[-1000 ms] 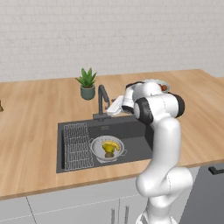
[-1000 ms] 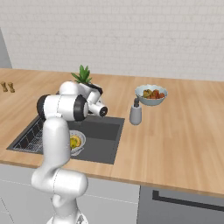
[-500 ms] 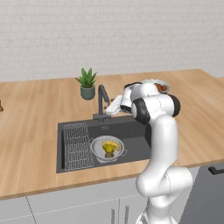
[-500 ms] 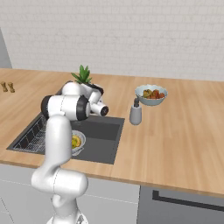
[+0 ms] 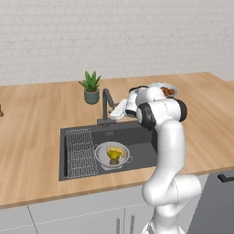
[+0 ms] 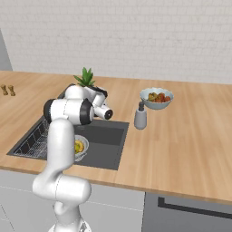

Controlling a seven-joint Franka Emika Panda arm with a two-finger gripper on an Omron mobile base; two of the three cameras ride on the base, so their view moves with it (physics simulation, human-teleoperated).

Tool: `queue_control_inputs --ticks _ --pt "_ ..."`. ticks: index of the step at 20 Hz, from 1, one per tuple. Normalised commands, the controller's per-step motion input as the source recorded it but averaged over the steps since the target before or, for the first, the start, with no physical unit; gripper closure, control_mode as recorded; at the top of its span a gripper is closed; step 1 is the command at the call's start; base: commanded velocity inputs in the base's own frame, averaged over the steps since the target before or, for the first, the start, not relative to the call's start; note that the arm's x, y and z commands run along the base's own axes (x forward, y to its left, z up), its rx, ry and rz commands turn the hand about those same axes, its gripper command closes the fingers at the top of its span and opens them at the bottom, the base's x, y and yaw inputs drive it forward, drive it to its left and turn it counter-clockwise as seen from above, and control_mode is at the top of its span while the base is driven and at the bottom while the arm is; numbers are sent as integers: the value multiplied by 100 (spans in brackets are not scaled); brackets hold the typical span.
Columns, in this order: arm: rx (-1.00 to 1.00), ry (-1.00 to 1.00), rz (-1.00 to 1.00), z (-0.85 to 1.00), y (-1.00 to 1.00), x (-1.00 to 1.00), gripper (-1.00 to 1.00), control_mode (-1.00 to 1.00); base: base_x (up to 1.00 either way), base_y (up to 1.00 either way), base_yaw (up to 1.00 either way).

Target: Put the colander in the sink, put the kiwi, pear, banana in the colander, and turn on the sink faucet and pour water over the colander.

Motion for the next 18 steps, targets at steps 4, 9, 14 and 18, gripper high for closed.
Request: queue_control_inputs --ticks 4,9,14,18 --pt "0 0 0 0 3 0 100 -100 0 0 0" --pt "0 0 -1 -1 -9 0 100 -100 0 0 0" --pt "0 0 -1 -1 -32 2 100 -100 0 0 0" --pt "0 2 0 -1 -51 12 100 -100 0 0 0"
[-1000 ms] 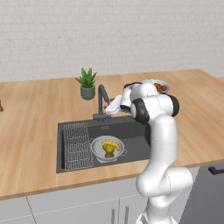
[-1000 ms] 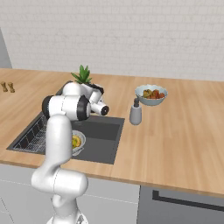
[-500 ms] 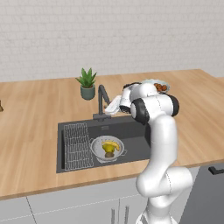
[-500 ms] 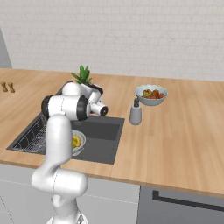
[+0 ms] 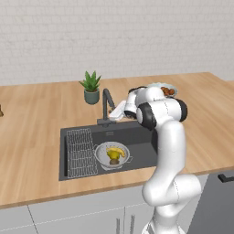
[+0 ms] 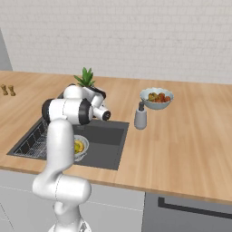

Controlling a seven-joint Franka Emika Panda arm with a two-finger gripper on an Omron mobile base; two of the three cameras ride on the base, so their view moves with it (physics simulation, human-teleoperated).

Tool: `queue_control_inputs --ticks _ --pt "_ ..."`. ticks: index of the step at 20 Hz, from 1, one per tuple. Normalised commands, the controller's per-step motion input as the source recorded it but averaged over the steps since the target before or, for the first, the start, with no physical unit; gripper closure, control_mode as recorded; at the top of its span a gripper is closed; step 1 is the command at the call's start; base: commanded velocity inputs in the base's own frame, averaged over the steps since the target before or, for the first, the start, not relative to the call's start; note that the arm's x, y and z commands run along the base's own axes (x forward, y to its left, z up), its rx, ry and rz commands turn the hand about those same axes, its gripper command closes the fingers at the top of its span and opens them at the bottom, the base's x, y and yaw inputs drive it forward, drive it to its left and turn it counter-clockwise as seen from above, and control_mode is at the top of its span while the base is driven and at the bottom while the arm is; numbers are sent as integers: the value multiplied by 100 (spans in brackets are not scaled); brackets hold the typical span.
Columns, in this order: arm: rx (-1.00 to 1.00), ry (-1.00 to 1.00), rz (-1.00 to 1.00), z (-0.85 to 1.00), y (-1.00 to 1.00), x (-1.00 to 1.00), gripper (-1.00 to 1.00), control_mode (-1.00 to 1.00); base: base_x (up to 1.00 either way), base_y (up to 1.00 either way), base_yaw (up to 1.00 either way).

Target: Put the colander in the sink, put the kiwi, pear, banana in the colander, and turn on the sink faucet and pour water over the colander.

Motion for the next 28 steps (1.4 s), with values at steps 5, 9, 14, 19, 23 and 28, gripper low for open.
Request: queue_control_inputs --ticks 5,9,14,19,23,28 --pt "0 6 0 -2 -65 15 100 -100 0 0 0" --pt "0 8 0 -10 -69 16 100 -100 0 0 0" --pt "0 9 0 -17 -72 13 100 -100 0 0 0" --pt "0 8 0 -20 -74 10 100 -100 0 0 0" --pt "0 9 0 -25 -77 8 100 -100 0 0 0" --pt "1 9 0 -30 -78 5 100 -100 0 0 0"
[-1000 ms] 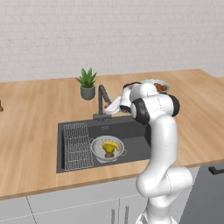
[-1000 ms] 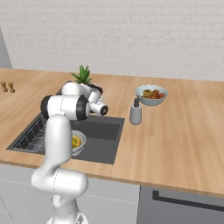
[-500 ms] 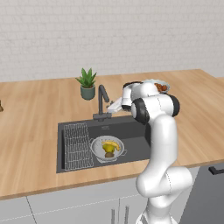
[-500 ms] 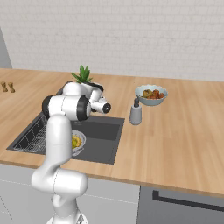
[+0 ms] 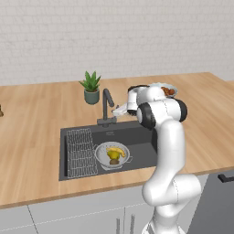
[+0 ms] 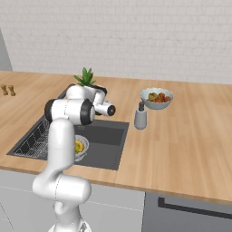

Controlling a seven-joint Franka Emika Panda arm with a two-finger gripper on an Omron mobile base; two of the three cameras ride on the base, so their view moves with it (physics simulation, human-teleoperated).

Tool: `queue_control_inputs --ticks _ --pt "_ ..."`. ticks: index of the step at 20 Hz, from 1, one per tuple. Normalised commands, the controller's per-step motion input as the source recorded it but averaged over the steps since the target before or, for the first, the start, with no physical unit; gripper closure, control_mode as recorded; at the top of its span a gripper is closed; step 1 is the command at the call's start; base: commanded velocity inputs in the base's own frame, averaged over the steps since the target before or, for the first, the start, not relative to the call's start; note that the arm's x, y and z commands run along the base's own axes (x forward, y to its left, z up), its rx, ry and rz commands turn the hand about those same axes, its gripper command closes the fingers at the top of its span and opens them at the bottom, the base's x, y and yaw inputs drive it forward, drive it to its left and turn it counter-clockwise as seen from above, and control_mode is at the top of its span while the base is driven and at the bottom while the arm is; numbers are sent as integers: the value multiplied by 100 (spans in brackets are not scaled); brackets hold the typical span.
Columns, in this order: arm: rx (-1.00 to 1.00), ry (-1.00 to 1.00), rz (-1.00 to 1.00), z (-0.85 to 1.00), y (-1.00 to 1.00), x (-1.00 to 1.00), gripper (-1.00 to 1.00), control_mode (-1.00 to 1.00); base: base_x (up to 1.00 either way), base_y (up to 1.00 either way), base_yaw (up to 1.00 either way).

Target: Put the colander in the sink, put the kiwi, pear, banana in the colander, and turn on the sink faucet and pour water over the colander.

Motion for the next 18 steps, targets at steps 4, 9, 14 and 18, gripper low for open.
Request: queue_control_inputs --ticks 4,9,14,18 --pt "3 8 0 -35 -83 3 100 -100 0 0 0" --pt "3 9 -1 -41 -84 5 100 -100 0 0 0" --pt "5 11 -3 -43 -88 11 100 -100 0 0 0" --pt "7 12 -2 -47 -92 13 100 -100 0 0 0"
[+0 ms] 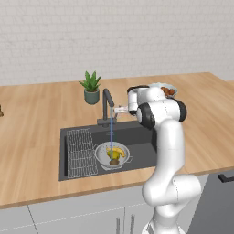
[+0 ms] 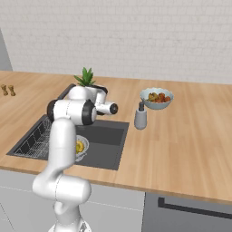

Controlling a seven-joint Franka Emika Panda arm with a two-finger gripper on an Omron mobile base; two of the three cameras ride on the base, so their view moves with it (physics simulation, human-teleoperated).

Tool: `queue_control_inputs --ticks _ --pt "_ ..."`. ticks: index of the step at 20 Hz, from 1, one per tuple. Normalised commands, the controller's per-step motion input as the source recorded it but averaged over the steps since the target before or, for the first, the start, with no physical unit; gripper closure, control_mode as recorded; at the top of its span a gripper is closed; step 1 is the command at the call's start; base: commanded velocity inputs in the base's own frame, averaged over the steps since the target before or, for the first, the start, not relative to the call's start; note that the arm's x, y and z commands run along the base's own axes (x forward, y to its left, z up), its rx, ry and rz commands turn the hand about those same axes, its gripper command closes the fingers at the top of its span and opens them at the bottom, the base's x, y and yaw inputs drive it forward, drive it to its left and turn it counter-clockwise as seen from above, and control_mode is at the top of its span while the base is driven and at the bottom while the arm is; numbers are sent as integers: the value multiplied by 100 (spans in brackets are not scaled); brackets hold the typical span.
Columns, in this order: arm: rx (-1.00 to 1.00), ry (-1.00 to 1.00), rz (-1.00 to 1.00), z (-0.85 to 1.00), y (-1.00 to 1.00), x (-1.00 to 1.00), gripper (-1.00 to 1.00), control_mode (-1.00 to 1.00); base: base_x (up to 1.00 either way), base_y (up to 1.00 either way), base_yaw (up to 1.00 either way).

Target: Put the colander in the sink, put the kiwi, pear, banana in the colander, and turn on the sink faucet and pour water over the colander.

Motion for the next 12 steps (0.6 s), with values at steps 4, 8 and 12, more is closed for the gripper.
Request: queue_control_inputs --ticks 4,8,12 --pt "7 13 -2 -48 -91 12 100 -100 0 0 0" --pt "1 9 -2 -41 -74 6 100 -100 0 0 0" --pt "0 1 -1 -27 -62 0 100 -100 0 0 0"
